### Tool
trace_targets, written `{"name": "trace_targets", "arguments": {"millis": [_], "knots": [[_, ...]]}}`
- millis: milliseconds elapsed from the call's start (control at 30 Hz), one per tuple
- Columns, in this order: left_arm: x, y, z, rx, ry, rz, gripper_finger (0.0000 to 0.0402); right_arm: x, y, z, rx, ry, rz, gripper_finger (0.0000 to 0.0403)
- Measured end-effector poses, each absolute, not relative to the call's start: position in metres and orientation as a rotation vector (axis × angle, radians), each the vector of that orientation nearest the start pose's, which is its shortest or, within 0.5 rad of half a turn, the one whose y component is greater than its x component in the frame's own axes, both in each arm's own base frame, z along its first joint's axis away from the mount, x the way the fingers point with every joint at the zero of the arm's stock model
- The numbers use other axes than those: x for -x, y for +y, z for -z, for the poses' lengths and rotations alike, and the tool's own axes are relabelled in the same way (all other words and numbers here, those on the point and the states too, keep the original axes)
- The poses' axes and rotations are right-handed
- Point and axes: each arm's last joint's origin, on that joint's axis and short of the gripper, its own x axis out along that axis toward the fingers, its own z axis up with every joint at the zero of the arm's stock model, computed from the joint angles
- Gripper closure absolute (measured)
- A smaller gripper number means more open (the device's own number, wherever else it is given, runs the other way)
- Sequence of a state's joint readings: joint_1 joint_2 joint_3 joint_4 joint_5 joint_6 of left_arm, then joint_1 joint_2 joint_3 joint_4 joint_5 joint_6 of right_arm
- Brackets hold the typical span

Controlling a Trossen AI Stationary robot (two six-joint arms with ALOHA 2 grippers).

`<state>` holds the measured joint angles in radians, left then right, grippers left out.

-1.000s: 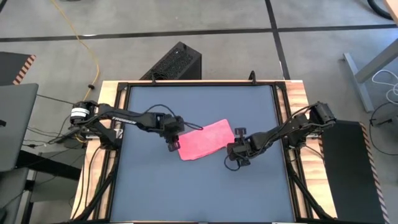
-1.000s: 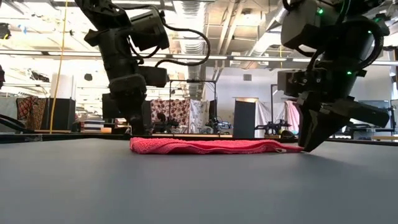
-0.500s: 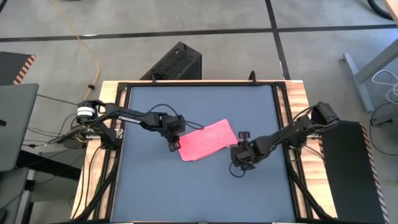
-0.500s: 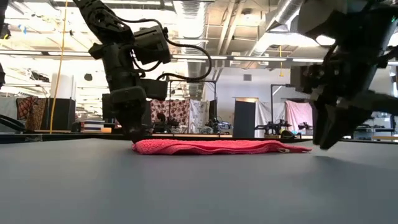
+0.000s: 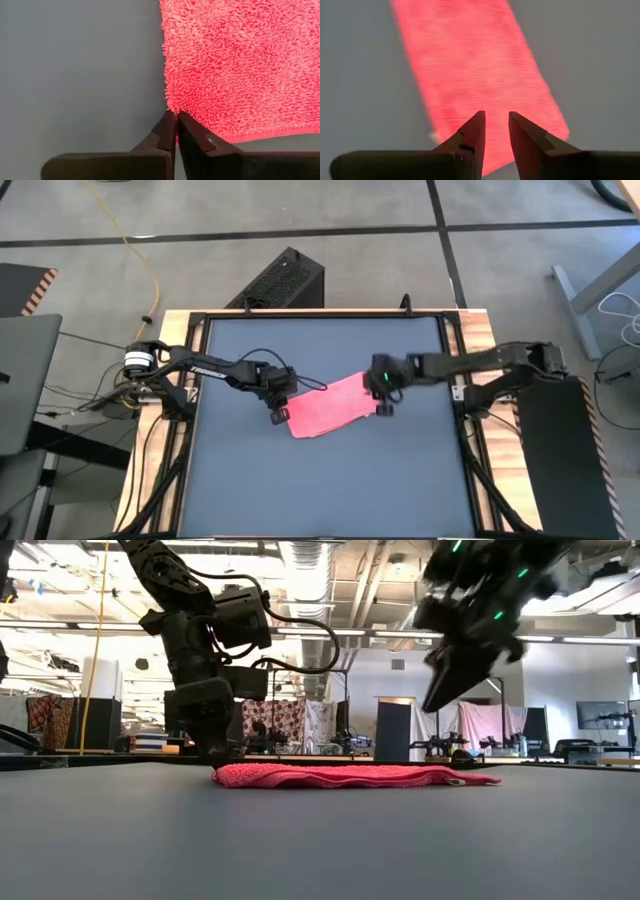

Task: Roll towel
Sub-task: Fold the microfiber towel

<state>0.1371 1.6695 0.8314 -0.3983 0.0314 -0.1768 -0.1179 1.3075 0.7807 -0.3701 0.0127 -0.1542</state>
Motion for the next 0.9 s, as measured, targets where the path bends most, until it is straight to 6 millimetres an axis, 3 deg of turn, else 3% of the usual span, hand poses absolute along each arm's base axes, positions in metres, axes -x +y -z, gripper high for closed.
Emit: {"name": "trace_targets", "arguments": {"millis": [167, 367, 633, 900], "knots": [[-0.284, 0.038, -0.133, 0.263, 1.223, -0.193, 0.0401, -0.255, -0.078, -0.196, 0.074, 0.894, 0.005, 0.0290], [-0.284, 0.038, -0.133, 0.251, 1.217, -0.183, 0.0401, -0.263, -0.112, -0.169, 0.076, 0.988, -0.011, 0.0290], [-0.286, 0.038, -0.133, 0.235, 1.201, -0.167, 0.0401, -0.282, -0.135, -0.154, 0.122, 1.033, -0.039, 0.0290], [-0.287, 0.038, -0.134, 0.201, 1.194, -0.142, 0.0401, -0.285, -0.138, -0.127, 0.118, 1.142, -0.096, 0.0301]]}}
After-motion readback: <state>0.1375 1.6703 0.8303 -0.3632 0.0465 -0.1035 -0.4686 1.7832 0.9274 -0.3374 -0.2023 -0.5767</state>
